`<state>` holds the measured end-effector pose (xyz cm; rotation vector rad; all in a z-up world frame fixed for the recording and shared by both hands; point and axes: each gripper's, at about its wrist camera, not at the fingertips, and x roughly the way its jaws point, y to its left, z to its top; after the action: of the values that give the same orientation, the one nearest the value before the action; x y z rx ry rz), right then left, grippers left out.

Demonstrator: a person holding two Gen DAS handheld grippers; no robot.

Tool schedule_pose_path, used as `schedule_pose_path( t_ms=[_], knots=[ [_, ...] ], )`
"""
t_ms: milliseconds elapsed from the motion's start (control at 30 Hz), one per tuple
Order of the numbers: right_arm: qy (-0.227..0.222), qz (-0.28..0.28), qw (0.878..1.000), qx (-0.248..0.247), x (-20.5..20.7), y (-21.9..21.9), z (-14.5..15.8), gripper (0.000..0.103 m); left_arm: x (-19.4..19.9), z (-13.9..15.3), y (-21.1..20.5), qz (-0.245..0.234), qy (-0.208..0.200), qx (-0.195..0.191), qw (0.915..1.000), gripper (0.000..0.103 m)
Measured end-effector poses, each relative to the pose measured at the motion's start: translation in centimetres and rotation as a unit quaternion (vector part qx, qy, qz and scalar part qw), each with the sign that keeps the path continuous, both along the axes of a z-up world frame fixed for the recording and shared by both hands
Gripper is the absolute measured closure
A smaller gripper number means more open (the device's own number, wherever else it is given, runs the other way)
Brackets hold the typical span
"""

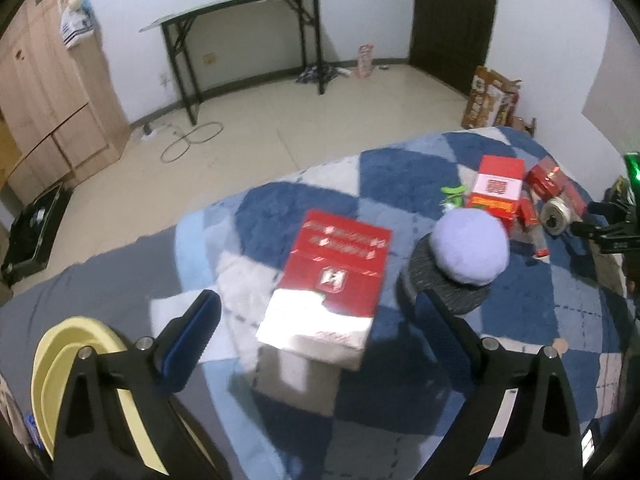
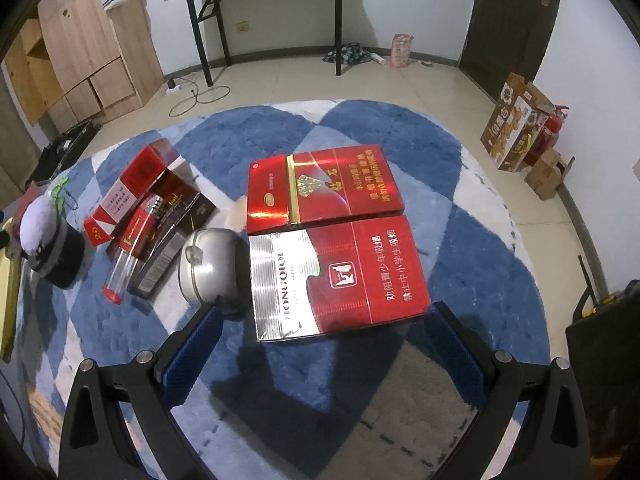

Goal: Organize rigid objects
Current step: 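Grasp the red-and-silver box with the left tool while the right tool grasps the red Hongqiqu box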

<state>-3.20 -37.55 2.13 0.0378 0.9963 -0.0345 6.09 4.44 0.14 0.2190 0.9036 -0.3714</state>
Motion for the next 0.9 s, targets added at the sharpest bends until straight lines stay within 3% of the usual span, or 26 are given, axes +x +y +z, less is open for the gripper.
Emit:
schedule_pose_path(
  t_ms=[233, 300, 333, 433, 600, 900],
  knots=[
    [0.0, -0.011, 0.999, -0.03, 0.5, 0.3, -1.4, 0.0, 0.4, -1.7, -1.4, 0.001, -0.002, 0.03, 0.9995, 0.021],
    [0.009, -0.017, 1.0, -0.014, 1.0, -0.2, -2.3, 0.001, 0.5, -1.6, -1.0, 0.012, -0.008, 0.025, 0.9996, 0.028],
    [0.012, -0.021, 1.0, -0.003, 1.1, -0.5, -2.7, 0.001, 0.6, -1.5, -0.7, 0.021, -0.01, 0.022, 0.9995, 0.038],
    [-0.005, -0.024, 1.0, 0.0, 1.1, -0.9, -3.0, 0.011, 0.9, -1.5, 0.1, 0.031, -0.002, -0.002, 0.9995, 0.039],
    [-0.016, -0.019, 1.0, 0.006, 0.9, -0.9, -2.9, 0.012, 0.3, -1.5, 0.1, 0.025, -0.01, 0.004, 0.9996, 0.04],
    [-0.03, -0.024, 0.999, 0.032, -1.8, -2.1, -0.1, 0.012, -0.9, 1.9, 2.6, 0.059, -0.032, -0.049, 0.9965, 0.043]
  ],
)
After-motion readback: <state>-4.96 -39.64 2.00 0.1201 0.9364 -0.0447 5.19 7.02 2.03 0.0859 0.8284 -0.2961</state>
